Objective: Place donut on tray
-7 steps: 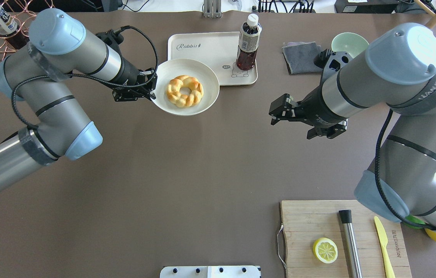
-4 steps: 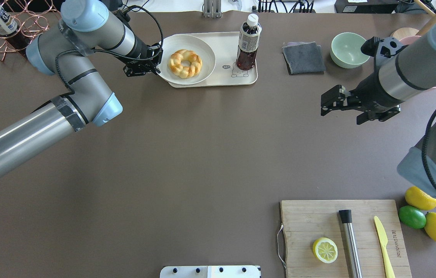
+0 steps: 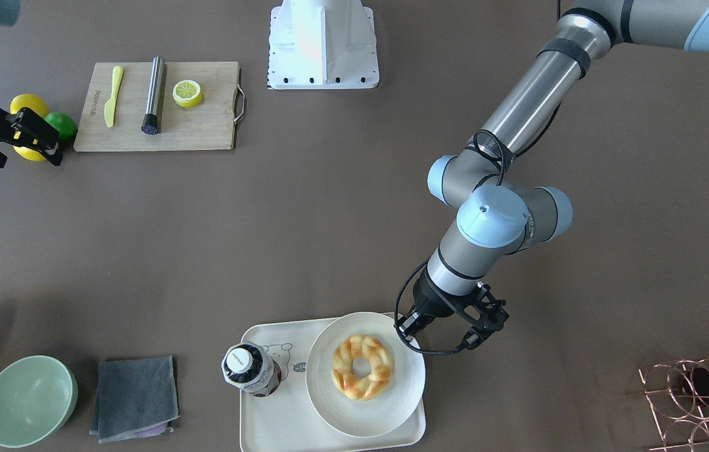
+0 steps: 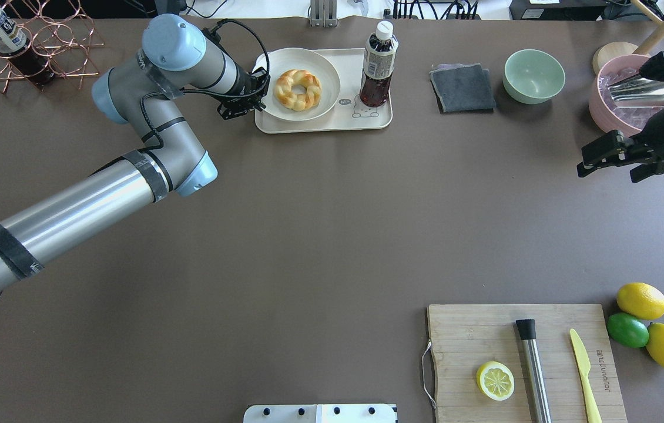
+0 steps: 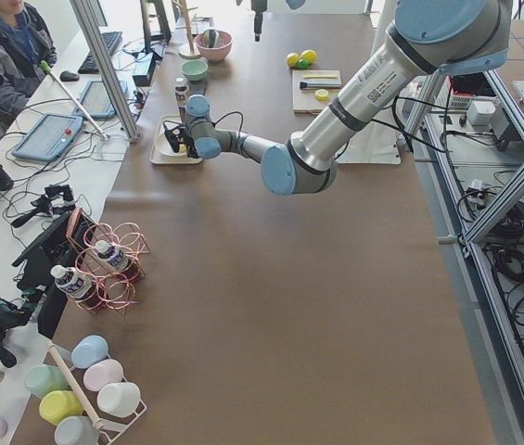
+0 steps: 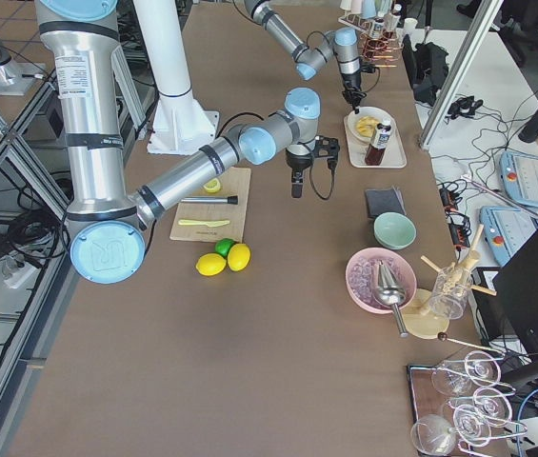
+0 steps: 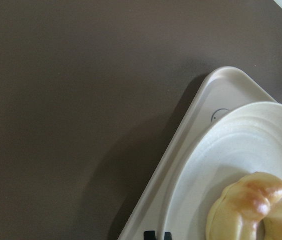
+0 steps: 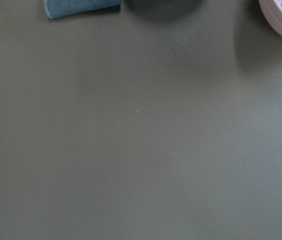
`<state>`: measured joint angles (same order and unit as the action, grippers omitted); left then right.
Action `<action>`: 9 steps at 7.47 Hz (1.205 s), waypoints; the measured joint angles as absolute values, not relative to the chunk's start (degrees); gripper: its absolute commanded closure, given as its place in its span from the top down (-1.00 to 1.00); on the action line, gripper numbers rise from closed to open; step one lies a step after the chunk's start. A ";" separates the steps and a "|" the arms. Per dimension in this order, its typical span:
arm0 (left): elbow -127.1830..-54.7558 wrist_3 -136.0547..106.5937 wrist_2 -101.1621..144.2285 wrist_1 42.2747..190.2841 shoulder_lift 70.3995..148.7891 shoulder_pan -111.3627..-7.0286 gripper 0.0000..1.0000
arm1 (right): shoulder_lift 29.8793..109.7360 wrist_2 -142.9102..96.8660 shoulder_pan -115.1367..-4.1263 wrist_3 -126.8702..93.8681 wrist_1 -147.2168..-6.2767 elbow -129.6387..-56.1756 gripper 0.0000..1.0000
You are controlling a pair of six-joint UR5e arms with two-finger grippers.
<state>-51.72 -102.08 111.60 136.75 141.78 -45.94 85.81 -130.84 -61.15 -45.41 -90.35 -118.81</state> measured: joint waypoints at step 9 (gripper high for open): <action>-77.73 -77.86 123.03 117.90 126.34 -53.19 0.94 | 88.03 -132.72 -65.71 -36.55 -90.39 -115.89 1.00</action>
